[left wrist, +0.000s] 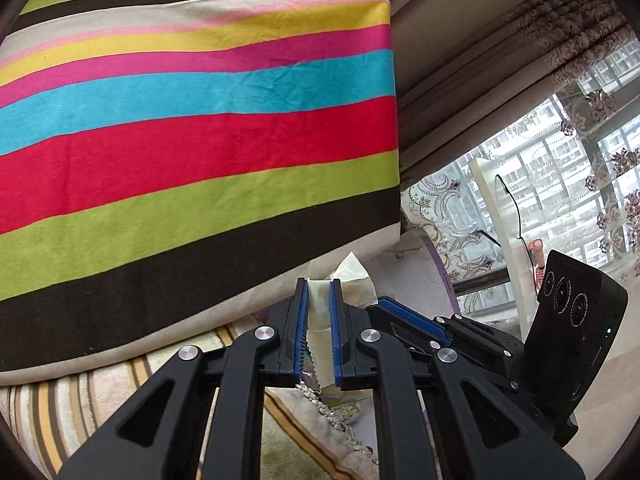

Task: Organize snacks

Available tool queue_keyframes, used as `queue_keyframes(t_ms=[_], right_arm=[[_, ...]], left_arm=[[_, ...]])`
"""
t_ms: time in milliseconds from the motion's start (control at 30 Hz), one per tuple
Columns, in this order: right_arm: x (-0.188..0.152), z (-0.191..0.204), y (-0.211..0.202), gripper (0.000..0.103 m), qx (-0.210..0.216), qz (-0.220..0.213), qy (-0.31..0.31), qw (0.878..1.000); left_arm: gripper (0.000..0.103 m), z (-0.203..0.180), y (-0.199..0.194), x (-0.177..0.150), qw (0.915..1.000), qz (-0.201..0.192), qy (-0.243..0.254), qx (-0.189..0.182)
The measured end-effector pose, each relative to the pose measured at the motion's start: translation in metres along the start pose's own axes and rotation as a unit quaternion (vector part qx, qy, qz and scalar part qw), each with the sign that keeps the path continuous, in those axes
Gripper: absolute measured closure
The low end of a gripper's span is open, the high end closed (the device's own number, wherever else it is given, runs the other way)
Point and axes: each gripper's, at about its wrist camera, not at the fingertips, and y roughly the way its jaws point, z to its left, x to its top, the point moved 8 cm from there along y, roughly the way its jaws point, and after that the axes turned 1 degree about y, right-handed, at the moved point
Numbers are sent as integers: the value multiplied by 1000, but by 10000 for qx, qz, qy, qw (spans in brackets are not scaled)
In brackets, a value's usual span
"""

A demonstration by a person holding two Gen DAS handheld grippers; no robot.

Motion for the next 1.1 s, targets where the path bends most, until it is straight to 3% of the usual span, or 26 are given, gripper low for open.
queue_keyframes(t_ms=[133, 267, 300, 333, 400, 600, 700, 833, 933, 1100], right_arm=[[-11, -29, -8, 94, -207, -4, 201, 9996], [-22, -57, -17, 92, -690, -82, 369, 9969], [-25, -61, -19, 90, -764, -85, 405, 9962], [-28, -64, -20, 88, -816, -98, 438, 9957], [-34, -68, -24, 77, -948, -134, 487, 9942], [-50, -72, -48, 52, -1468, -325, 551, 9871], [-62, -71, -62, 46, -1636, -410, 573, 9840], [-84, -77, -80, 45, -1953, -485, 703, 9770], [-101, -83, -98, 43, -1951, -586, 954, 9744], [-114, -95, -120, 39, -2106, -694, 1024, 9697]], left_arm=[[91, -22, 24, -8, 9994, 189, 204, 213], [85, -27, 39, -19, 9958, 351, 420, 732], [79, -28, 39, -21, 9947, 341, 478, 846], [66, -29, 38, -23, 9930, 312, 556, 990], [53, -34, 33, -28, 9908, 246, 668, 1150], [34, -55, 17, -54, 9856, 184, 985, 1359], [28, -62, 8, -66, 9818, 138, 1137, 1515], [22, -72, -1, -85, 9779, 86, 1263, 1661], [16, -80, 1, -102, 9715, 131, 1495, 1834], [15, -87, 9, -126, 9671, 332, 1621, 1931]])
